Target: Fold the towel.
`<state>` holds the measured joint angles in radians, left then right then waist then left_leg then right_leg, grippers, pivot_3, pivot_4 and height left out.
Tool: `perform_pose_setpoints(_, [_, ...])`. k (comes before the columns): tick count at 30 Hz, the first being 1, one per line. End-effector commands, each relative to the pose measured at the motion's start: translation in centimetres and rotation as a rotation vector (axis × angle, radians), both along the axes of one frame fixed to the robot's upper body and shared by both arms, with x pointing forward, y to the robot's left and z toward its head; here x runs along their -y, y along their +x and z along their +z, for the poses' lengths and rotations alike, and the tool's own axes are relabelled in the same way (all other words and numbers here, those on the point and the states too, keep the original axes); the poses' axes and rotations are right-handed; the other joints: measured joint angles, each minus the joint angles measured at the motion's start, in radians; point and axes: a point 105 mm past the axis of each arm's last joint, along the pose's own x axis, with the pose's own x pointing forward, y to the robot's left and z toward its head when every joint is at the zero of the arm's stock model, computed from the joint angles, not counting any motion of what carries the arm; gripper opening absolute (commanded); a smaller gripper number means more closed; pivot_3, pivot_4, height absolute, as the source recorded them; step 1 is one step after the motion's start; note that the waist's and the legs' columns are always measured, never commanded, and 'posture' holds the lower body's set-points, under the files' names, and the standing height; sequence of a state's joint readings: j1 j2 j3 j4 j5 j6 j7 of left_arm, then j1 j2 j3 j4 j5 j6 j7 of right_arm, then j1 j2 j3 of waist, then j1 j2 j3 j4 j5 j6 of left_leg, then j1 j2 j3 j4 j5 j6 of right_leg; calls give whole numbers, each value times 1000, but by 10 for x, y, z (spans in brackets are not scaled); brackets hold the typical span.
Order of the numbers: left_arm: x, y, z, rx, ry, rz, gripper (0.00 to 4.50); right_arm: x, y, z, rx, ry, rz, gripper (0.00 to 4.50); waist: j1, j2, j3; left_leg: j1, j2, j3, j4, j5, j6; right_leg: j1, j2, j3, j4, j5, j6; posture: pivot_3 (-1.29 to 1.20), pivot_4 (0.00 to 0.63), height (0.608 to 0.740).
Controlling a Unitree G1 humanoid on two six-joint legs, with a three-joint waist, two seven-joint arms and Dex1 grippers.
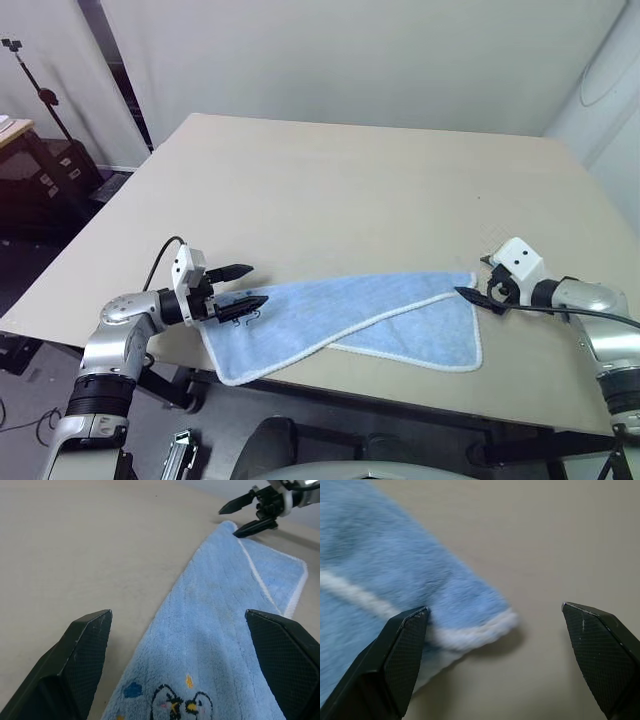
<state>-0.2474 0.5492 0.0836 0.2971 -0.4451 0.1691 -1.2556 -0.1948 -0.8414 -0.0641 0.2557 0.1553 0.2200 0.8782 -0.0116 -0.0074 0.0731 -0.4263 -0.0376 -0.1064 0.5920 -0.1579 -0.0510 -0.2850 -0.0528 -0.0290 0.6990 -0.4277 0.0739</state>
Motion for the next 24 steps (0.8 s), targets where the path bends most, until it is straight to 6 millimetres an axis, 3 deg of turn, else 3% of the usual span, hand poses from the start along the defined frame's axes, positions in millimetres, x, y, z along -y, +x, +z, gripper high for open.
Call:
perform_pose_setpoints(1, [0,2,11,49,5,-4,4500,7,-6,22,41,18,5,4467,-1,0,0,0,0,0,0,0,0,0,0,0,0,0,0,0,0,709])
perform_pose_setpoints(5, [2,4,12,53,0,-2,4500,10,-14,21,30,13,3,4467,-3,0,0,0,0,0,0,0,0,0,0,0,0,0,0,0,0,709])
perform_pose_setpoints(15, [9,2,13,56,-6,-13,4500,7,17,16,113,-67,-25,4467,-2,1,0,0,0,0,0,0,0,0,0,0,0,0,0,0,0,709])
perform_pose_setpoints(24, [0,-1,11,49,14,2,4500,-24,24,9,130,-91,146,4467,-5,1,0,1,0,0,0,0,0,0,1,0,0,0,0,0,0,709])
